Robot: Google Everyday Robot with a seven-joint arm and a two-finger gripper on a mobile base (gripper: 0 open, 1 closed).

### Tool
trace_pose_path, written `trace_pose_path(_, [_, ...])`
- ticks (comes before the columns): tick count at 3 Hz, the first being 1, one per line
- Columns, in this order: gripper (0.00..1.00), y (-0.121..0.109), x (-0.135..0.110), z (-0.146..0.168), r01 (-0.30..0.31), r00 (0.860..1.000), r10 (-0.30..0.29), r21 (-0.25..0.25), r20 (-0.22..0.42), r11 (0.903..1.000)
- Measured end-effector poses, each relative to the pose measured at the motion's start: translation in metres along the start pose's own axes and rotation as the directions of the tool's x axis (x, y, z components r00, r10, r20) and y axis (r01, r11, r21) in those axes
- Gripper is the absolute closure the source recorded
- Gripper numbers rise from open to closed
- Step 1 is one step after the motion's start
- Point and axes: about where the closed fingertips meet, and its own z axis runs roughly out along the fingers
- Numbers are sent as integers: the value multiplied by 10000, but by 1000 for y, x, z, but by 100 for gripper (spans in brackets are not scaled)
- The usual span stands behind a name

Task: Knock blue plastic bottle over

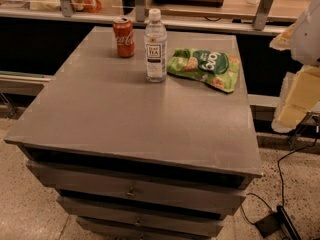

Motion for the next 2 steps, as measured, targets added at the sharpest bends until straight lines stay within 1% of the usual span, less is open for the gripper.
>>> trace_pose_path(1, [0,0,0,0,0,10000,0,2,1,10000])
trace_pose_path(2, [0,-4,-4,0,-279,9984,276,64,488,9996])
